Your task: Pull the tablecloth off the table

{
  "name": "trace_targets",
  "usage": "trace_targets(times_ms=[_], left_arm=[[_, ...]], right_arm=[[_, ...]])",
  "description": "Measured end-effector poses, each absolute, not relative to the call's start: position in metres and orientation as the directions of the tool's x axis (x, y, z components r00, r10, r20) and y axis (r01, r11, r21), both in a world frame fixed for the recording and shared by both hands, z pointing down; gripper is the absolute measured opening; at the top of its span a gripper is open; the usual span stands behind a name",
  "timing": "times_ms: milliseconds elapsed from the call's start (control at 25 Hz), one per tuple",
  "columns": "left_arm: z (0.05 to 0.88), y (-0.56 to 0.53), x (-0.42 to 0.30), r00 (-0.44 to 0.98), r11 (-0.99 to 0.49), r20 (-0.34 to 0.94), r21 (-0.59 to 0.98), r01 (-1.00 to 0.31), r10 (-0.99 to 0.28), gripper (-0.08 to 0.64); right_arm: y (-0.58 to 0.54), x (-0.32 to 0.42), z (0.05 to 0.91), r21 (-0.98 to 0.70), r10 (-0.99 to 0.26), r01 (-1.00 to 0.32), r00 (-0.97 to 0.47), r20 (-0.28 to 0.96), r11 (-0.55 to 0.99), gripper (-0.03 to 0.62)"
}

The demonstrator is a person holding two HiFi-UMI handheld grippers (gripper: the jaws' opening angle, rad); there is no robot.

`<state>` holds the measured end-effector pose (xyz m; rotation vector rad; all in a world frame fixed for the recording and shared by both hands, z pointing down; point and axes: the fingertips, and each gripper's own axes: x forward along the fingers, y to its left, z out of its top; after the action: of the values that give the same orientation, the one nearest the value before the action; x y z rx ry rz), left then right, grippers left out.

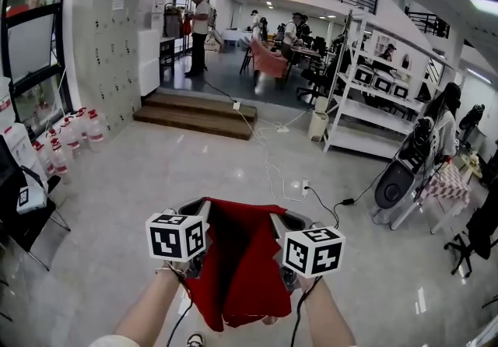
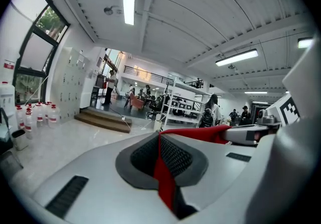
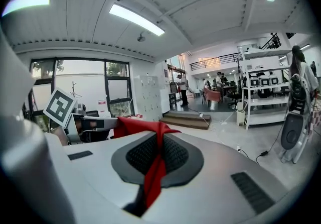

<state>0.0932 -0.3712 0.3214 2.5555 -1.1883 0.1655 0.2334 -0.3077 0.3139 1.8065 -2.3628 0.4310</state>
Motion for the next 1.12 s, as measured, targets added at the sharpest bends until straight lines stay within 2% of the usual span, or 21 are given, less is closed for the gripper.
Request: trace_targets(times_ms=[440,1120], left_arm=[[0.324,-0.354,0.030,0.456,-0.405,0.238,0.235,-0.884,-0.858,0.017],[0.297,-0.346,-0.110,0.284,-0.241,0.169,0.238,-0.941,-0.944,0.017]], right_arm=[[-0.321,0.178,0.316,-0.178,-0.889,-0.921,-0.383,0.252,0.347,0.026],[-0.348,0.026,0.291,-0.155,-0.800,-0.828,-0.561,0.214,0.539,0.026]])
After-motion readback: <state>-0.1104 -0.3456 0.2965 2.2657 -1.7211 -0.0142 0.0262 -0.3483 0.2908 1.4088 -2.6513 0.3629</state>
